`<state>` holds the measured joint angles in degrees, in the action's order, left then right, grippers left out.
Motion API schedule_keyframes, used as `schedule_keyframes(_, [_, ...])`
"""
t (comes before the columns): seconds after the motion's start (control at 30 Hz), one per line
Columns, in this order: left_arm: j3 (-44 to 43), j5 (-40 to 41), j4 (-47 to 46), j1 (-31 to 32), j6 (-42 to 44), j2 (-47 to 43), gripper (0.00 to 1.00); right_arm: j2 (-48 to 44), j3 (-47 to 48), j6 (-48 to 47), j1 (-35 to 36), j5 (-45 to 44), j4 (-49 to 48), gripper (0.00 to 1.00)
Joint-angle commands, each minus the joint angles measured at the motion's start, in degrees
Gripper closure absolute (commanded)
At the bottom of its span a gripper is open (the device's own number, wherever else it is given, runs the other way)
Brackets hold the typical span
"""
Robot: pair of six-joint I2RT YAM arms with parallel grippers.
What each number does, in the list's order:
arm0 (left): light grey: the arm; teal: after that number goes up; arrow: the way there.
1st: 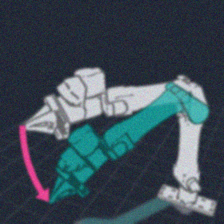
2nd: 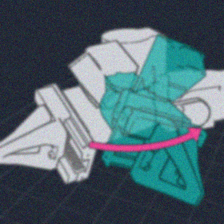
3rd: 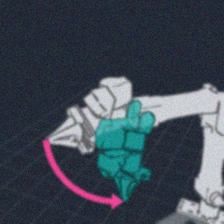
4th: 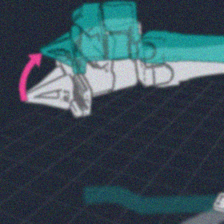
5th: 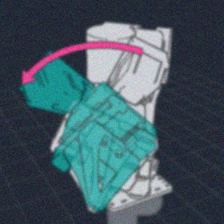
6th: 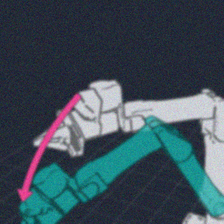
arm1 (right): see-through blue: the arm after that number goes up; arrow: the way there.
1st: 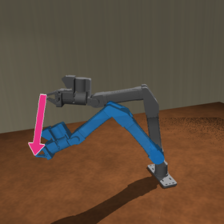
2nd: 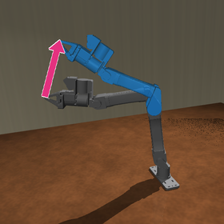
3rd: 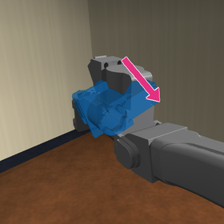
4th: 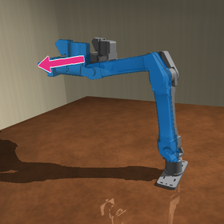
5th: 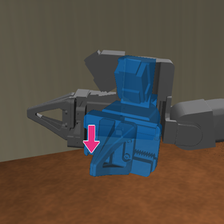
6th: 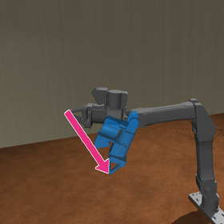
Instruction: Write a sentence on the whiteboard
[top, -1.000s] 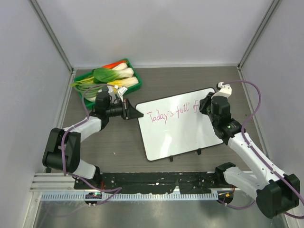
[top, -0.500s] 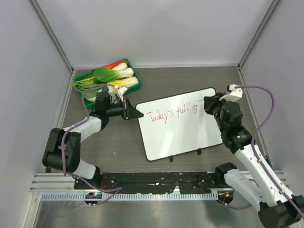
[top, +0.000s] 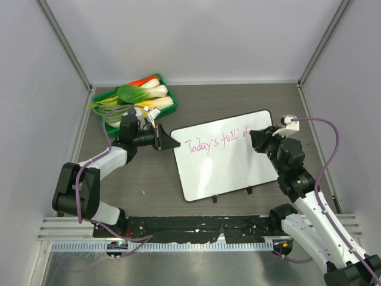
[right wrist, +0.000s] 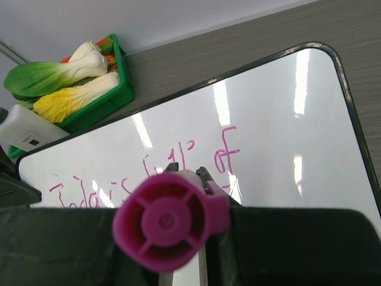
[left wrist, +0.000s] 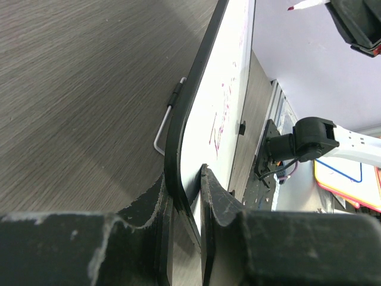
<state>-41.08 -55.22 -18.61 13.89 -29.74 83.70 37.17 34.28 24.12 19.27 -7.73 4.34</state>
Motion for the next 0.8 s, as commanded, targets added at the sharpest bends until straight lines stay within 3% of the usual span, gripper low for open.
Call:
schedule_keyframes(0.0, [0.7, 4.4, 3.8, 1.9, 8.6, -0.3, 1.0, -0.4, -1.1, -0.2, -0.3, 3.8, -5.6, 0.99])
schedule_keyframes(0.3, [0.8, 4.2, 3.7, 2.0, 8.5, -1.0, 1.0, 0.6, -2.2, -1.5, -0.3, 9.1, -9.3, 0.98])
schedule_keyframes(0.4, [1.2, 4.2, 2.0, 2.0, 7.4, -1.3, 0.96, 0.9, -2.4, -1.4, -0.3, 9.3, -9.5, 0.99])
schedule_keyframes(0.5, [1.4, 5.0, 2.0, 2.2, 7.2, -2.3, 0.82, 0.8, -2.6, -1.1, -0.3, 9.7, -9.7, 0.99])
schedule_keyframes(0.7, [3.9, 7.8, -1.0, 2.1, 5.1, -6.3, 0.44, -1.1, -2.5, -0.4, -0.3, 9.2, -7.7, 0.99])
schedule_keyframes(0.77, [4.8, 9.1, -1.2, 2.1, 4.4, -8.4, 0.37, -2.3, -2.6, -0.3, -0.3, 9.3, -7.2, 0.99])
